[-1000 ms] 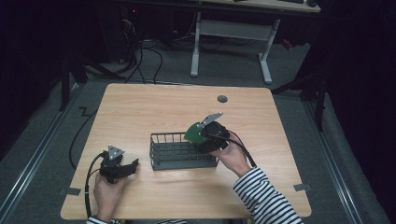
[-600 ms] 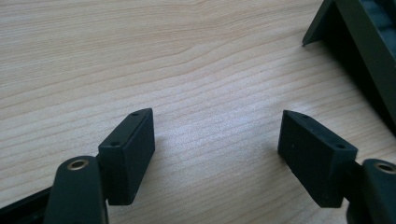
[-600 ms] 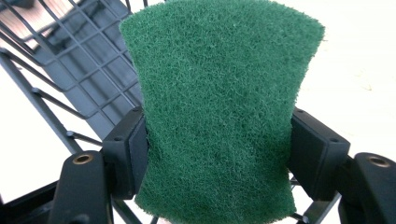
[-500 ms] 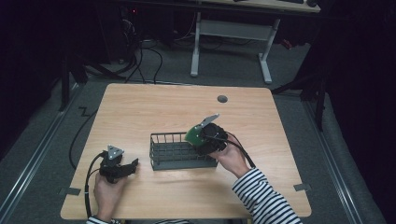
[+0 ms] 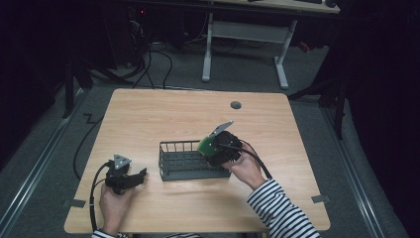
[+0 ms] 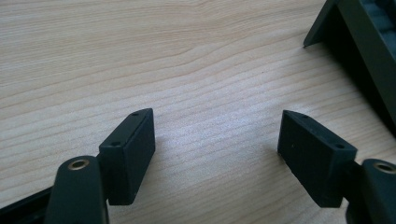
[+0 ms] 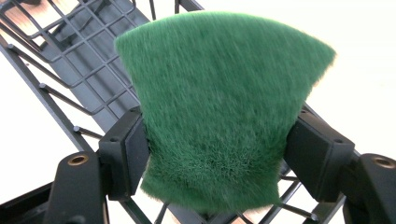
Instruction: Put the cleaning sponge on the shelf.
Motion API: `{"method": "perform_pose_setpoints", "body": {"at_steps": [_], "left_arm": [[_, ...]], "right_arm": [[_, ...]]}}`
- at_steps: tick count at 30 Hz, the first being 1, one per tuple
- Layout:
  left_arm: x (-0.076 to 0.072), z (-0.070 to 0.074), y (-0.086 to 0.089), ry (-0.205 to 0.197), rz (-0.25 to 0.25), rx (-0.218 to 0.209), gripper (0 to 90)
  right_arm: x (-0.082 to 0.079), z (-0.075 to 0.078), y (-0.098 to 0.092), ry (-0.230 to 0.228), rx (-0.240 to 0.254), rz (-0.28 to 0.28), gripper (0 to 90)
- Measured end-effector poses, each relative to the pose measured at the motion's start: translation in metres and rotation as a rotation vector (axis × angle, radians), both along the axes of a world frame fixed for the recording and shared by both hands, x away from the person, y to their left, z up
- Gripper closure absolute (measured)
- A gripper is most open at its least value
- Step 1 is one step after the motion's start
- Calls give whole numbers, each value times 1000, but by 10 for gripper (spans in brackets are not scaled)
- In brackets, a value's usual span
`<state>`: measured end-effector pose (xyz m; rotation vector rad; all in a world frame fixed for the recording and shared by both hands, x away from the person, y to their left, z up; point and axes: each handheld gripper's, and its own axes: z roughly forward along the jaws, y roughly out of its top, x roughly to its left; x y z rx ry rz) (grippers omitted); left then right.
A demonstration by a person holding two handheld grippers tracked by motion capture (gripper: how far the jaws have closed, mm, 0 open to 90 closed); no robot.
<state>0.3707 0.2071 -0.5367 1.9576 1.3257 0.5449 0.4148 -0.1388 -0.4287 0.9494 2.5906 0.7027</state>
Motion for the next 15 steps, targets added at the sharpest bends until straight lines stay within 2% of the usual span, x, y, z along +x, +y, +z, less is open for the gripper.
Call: {"method": "perform_pose_setpoints", "body": {"at_steps": [8,15], "left_arm": [[0,0,0,0,-1,2,280],[0,0,-1,-2,-2,12,280]], "right_arm": [[-2,5,-3,-2,40,2,256],[-9,6,-13,-63,84,-23,239]]}}
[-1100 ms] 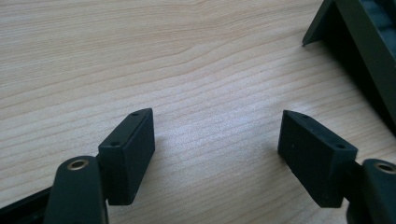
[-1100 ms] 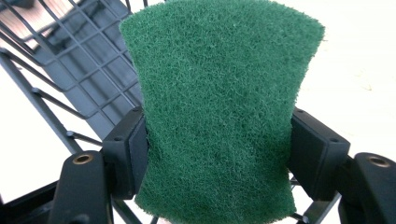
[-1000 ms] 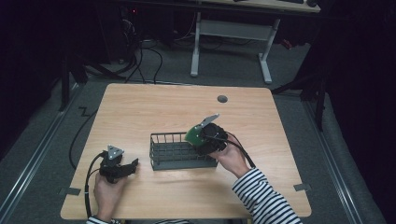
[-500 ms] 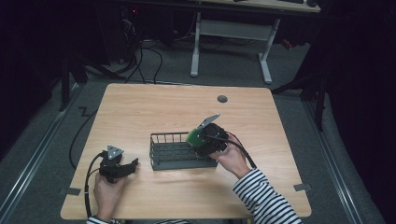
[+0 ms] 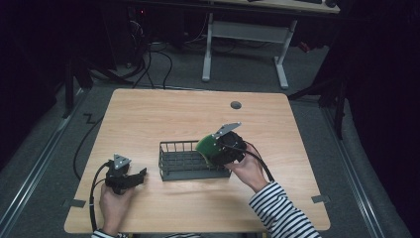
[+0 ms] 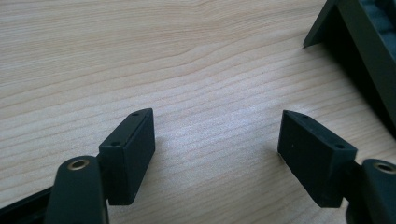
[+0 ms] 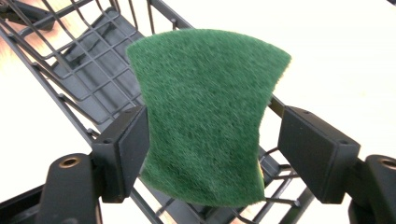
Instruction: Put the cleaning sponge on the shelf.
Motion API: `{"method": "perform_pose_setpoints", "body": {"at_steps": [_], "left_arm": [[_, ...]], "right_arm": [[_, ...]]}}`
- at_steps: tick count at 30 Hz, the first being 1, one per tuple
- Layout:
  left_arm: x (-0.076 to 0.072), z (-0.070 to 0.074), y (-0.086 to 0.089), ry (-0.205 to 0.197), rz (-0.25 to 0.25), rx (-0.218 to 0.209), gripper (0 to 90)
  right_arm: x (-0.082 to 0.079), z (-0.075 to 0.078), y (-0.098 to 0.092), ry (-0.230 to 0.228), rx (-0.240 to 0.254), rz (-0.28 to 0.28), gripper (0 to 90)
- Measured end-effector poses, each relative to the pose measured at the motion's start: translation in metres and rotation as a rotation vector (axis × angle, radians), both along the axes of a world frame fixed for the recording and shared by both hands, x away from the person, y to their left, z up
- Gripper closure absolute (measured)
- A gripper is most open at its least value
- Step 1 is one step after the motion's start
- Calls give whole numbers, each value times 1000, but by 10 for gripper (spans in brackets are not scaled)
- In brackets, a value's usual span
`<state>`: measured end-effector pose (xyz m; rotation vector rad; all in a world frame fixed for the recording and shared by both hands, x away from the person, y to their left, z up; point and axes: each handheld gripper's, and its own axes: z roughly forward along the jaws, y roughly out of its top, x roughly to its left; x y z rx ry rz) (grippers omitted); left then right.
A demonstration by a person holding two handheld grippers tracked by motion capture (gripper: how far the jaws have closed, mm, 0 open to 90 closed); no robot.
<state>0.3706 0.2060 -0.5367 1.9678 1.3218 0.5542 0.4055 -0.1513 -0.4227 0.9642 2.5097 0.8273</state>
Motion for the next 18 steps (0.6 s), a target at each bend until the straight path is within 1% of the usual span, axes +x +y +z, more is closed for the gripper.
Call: {"method": "perform_pose_setpoints", "body": {"at_steps": [3,6,7,9,10,12,14,15,16,18], "left_arm": [[0,0,0,0,-1,-2,280],[0,0,0,-1,-1,-6,280],[0,0,0,-1,-1,-8,280],[0,0,1,1,-2,-11,280],[0,0,1,1,-1,-13,280],[0,0,1,3,-2,-14,281],[0,0,1,3,-3,-15,281],[0,0,1,3,-2,-16,282],[0,0,1,3,-3,-15,281],[0,0,1,1,-2,-13,282]], "right_arm": [[0,0,-5,-3,20,-13,241],[-4,5,-10,-26,53,-14,264],[-7,7,-12,-41,59,-19,284],[-12,8,-16,-96,53,-37,317],[-14,8,-19,-108,64,-44,327],[-17,5,-26,-102,95,-58,335],[-19,4,-34,-113,118,-83,346],[-20,3,-38,-109,135,-92,347],[-21,4,-42,-109,141,-104,348],[-23,6,-48,-125,149,-120,356]]}}
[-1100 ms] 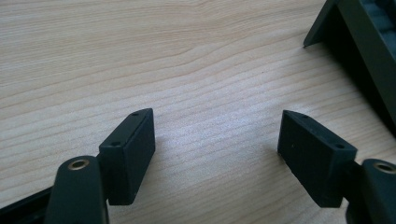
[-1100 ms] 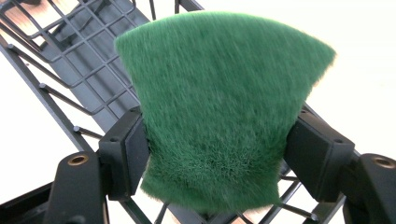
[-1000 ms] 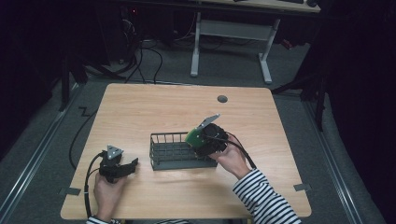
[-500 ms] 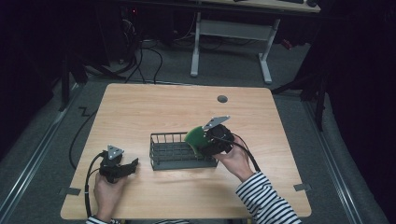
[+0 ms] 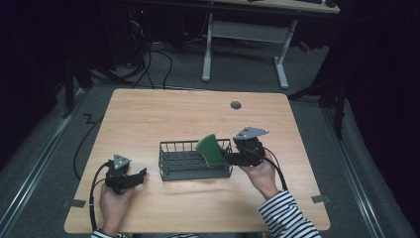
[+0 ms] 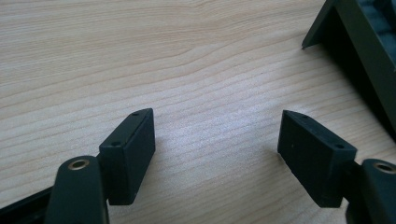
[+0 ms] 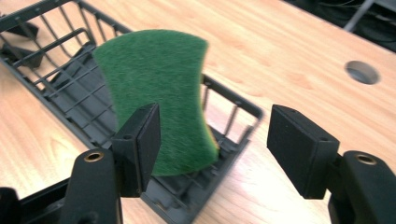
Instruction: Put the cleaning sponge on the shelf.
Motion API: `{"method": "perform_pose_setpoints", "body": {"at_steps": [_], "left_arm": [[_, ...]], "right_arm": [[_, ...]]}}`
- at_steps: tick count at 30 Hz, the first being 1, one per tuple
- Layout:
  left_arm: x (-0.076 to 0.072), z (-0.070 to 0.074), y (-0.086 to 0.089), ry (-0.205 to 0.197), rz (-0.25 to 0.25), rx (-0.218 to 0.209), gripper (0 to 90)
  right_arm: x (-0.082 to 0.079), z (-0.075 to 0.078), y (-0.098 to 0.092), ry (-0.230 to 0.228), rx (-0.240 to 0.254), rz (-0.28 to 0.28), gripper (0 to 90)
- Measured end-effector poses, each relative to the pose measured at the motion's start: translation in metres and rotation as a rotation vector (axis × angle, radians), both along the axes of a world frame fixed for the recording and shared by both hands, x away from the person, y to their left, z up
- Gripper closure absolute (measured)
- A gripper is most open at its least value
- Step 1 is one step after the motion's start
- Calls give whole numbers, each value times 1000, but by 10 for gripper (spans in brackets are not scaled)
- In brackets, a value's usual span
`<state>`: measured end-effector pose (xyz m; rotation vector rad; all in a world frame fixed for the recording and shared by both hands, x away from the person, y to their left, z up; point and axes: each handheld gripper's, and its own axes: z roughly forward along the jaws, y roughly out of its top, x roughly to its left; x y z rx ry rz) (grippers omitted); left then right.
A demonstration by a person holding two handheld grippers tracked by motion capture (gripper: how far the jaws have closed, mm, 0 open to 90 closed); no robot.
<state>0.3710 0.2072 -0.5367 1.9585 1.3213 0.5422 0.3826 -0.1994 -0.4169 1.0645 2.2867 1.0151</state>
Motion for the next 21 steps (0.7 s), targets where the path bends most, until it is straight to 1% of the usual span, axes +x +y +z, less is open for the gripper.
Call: {"method": "perform_pose_setpoints", "body": {"at_steps": [2,6,8,12,17,21], "left_arm": [[0,0,0,2,-1,-1,281],[0,0,0,1,1,0,285],[0,0,0,1,2,-3,287],[0,0,0,1,2,-2,287],[0,0,0,1,1,-1,286],[0,0,0,-1,2,1,287]], "right_arm": [[-2,2,-6,-8,31,-11,360],[-4,1,-18,-6,59,-41,361],[-6,1,-24,-3,62,-54,360],[-10,4,-35,-10,61,-79,361],[-14,9,-47,-17,91,-111,361],[-18,14,-57,-34,107,-127,361]]}}
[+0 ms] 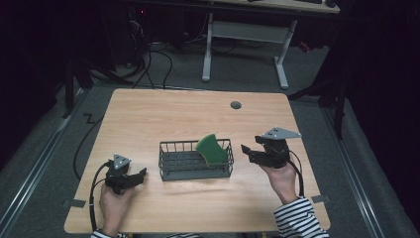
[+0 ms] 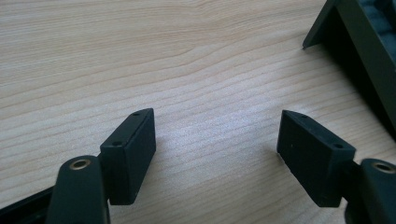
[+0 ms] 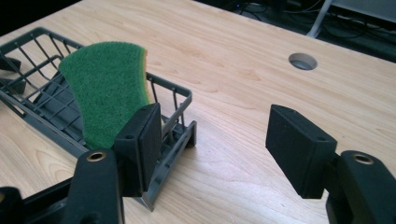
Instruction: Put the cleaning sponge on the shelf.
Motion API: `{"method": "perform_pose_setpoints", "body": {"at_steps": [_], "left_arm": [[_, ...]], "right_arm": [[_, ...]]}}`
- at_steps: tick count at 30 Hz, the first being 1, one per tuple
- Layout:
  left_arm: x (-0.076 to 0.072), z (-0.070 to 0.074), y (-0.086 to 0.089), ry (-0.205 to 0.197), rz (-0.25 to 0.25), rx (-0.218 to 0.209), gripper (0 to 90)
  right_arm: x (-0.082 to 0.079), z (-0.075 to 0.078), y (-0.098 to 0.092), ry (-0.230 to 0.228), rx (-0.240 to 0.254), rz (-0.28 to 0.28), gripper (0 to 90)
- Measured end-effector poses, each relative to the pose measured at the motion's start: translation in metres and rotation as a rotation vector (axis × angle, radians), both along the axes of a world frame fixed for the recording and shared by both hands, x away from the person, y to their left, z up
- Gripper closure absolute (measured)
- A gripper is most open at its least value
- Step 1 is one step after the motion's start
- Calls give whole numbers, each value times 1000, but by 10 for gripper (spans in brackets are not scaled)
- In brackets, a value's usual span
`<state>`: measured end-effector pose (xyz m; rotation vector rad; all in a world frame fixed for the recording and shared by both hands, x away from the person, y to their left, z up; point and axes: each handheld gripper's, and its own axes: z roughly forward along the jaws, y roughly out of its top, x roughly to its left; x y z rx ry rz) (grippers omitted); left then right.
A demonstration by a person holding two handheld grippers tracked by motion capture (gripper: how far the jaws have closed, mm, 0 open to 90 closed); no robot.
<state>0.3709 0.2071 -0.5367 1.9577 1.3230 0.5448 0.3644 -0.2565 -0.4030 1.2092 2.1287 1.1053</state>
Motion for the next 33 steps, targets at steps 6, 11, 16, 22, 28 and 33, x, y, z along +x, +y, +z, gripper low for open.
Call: {"method": "perform_pose_setpoints", "body": {"at_steps": [6,11,16,22,28,33], "left_arm": [[0,0,-1,-1,-1,10,283],[0,0,-1,-1,0,9,282],[0,0,-1,-1,0,9,281],[0,0,-1,-1,0,9,282],[0,0,-1,0,0,10,281],[0,0,-1,-1,0,9,281]], "right_arm": [[-5,4,-13,0,12,-13,360],[-12,2,-26,6,9,-29,360],[-20,-2,-40,12,34,-63,360],[-29,-9,-51,25,53,-86,362],[-33,-15,-58,32,65,-97,362],[-38,-23,-63,40,74,-110,361]]}}
